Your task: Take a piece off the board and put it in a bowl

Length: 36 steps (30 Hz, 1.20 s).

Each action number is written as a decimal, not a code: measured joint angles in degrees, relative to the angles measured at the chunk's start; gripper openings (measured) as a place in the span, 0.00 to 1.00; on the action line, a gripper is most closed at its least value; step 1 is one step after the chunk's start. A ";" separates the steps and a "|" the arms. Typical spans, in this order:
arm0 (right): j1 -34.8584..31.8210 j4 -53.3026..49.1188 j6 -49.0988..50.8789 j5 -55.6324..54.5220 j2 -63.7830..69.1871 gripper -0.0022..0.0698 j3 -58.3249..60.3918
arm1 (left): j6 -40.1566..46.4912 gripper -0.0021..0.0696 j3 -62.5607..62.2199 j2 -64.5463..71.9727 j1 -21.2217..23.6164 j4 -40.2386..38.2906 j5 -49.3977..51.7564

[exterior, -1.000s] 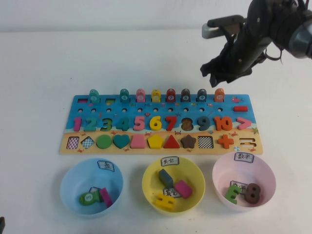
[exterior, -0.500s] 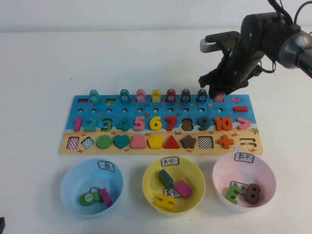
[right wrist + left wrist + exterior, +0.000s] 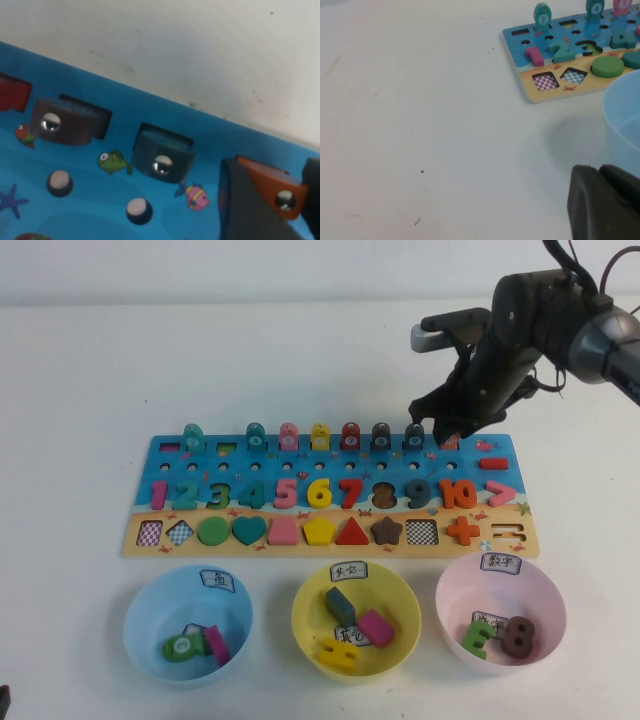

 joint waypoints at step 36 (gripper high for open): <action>0.00 8.34 -9.36 11.91 -32.09 0.33 14.23 | 0.00 0.02 0.00 0.00 0.00 0.00 0.00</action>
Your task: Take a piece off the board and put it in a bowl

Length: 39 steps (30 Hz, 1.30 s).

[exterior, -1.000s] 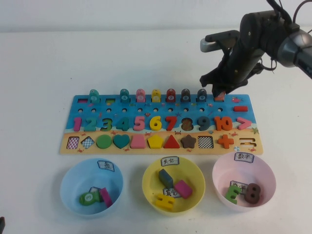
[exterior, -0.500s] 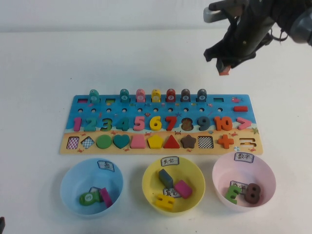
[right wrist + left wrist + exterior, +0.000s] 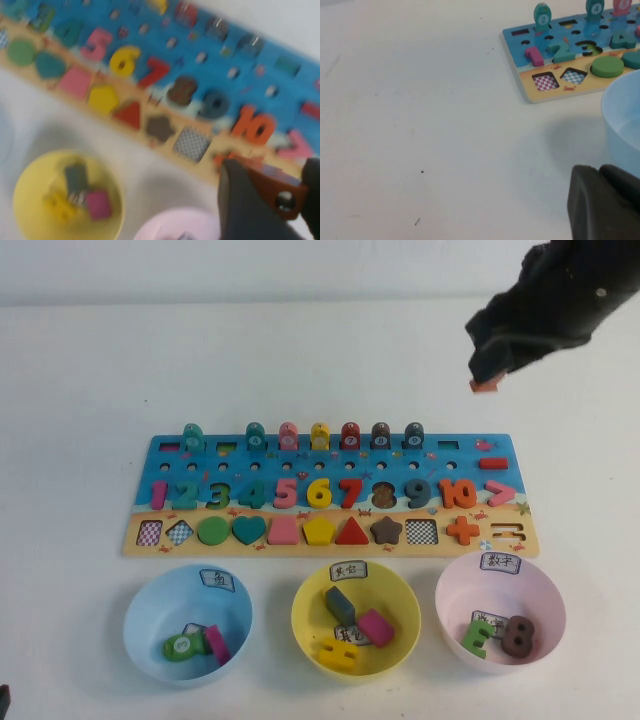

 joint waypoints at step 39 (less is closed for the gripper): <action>29.62 7.28 -14.42 -5.54 17.12 0.33 -0.77 | 0.00 0.02 0.00 0.00 0.00 0.00 0.00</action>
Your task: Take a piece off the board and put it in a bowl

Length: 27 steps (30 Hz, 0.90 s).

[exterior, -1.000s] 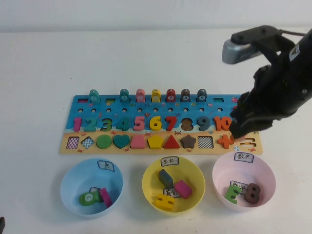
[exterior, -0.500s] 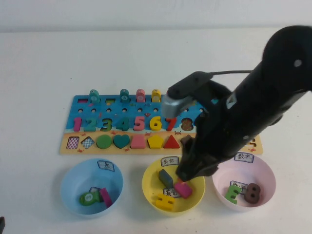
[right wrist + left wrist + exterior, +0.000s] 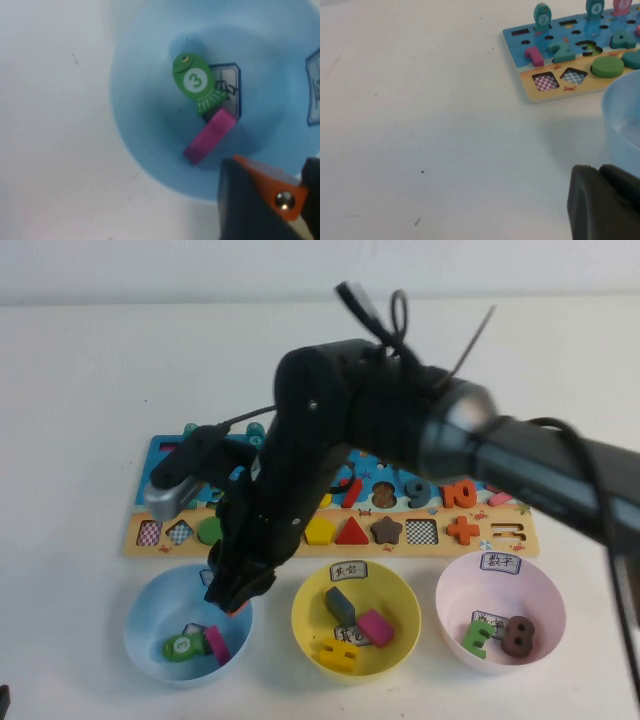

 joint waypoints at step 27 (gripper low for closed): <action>-0.34 0.86 0.97 4.93 5.70 0.07 -16.48 | 0.00 0.02 0.00 0.00 0.00 0.00 0.00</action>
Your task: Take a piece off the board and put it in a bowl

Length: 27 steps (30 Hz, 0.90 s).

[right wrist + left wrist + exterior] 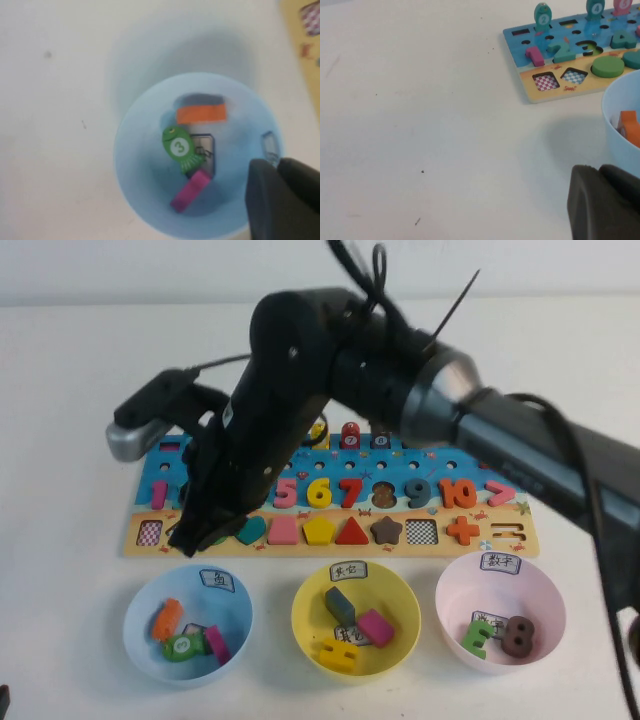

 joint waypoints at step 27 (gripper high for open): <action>-3.02 -14.12 4.54 -26.85 -65.77 0.01 64.28 | 0.00 0.02 0.00 0.00 0.00 0.00 0.00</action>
